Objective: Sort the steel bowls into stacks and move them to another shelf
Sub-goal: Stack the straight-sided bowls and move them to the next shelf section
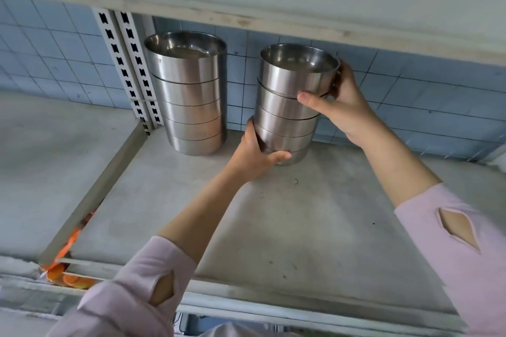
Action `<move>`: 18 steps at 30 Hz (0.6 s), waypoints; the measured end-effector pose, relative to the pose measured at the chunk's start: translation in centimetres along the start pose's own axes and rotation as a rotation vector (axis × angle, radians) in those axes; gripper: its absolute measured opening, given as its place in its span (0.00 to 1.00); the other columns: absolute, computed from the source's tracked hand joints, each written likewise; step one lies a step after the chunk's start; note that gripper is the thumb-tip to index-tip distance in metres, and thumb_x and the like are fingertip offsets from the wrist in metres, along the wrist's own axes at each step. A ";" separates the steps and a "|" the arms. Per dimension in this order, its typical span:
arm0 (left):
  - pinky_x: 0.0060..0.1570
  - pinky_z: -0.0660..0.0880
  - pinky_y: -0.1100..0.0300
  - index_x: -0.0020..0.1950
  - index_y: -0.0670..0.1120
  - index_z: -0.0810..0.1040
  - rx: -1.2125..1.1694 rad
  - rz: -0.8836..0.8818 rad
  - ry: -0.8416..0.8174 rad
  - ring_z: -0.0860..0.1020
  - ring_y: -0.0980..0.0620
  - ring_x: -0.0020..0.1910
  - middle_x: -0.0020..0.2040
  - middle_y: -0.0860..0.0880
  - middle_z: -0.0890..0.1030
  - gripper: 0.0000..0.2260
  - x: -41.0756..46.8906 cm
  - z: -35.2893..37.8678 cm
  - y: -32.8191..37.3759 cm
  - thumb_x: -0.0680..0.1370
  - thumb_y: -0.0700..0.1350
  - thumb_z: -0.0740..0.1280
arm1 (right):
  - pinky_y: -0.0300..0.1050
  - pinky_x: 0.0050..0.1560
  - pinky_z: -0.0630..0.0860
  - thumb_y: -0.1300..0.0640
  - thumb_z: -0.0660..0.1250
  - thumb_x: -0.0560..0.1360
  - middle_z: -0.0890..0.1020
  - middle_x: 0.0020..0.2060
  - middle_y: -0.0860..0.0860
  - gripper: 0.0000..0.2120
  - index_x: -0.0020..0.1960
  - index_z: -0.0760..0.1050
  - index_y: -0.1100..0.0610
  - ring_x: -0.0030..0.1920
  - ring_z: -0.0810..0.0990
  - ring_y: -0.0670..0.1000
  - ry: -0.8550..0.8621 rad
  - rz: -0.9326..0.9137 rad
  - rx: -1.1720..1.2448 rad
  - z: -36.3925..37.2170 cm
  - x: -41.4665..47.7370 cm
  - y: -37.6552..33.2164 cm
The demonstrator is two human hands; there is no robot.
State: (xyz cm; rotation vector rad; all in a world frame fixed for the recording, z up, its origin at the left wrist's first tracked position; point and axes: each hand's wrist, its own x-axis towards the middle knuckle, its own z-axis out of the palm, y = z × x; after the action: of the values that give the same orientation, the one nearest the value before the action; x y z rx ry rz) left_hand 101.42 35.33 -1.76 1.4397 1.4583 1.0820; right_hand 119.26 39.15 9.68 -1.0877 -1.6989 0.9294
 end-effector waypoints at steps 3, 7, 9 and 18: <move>0.69 0.69 0.47 0.76 0.52 0.53 0.027 -0.001 0.022 0.69 0.50 0.70 0.72 0.50 0.68 0.57 0.0 0.1 -0.1 0.56 0.64 0.80 | 0.43 0.63 0.75 0.44 0.80 0.59 0.75 0.63 0.43 0.45 0.68 0.60 0.46 0.63 0.76 0.41 -0.025 -0.007 -0.033 -0.2 0.0 0.3; 0.68 0.70 0.47 0.75 0.52 0.55 0.033 -0.008 0.012 0.70 0.50 0.69 0.71 0.51 0.70 0.56 0.4 0.1 -0.2 0.55 0.65 0.80 | 0.42 0.63 0.75 0.49 0.81 0.63 0.76 0.64 0.44 0.43 0.72 0.62 0.50 0.62 0.76 0.41 -0.049 -0.019 -0.056 -0.6 0.3 0.3; 0.68 0.70 0.47 0.75 0.52 0.55 0.029 -0.013 -0.006 0.70 0.50 0.69 0.71 0.51 0.70 0.55 0.4 0.0 -0.1 0.56 0.63 0.81 | 0.39 0.61 0.75 0.49 0.80 0.64 0.75 0.63 0.42 0.42 0.71 0.62 0.49 0.61 0.76 0.40 -0.063 -0.021 -0.068 -0.7 0.3 -0.1; 0.71 0.66 0.48 0.77 0.50 0.50 0.042 -0.041 -0.018 0.66 0.49 0.71 0.73 0.49 0.66 0.56 -0.1 0.0 0.5 0.60 0.59 0.81 | 0.38 0.61 0.75 0.44 0.79 0.61 0.76 0.63 0.41 0.44 0.71 0.64 0.47 0.62 0.76 0.40 -0.075 -0.006 -0.064 -0.6 0.2 0.4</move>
State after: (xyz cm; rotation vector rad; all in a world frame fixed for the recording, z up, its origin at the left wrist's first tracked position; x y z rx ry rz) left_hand 101.58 35.24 -1.32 1.4384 1.4996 1.0168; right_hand 119.91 39.57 9.59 -1.1014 -1.8031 0.9277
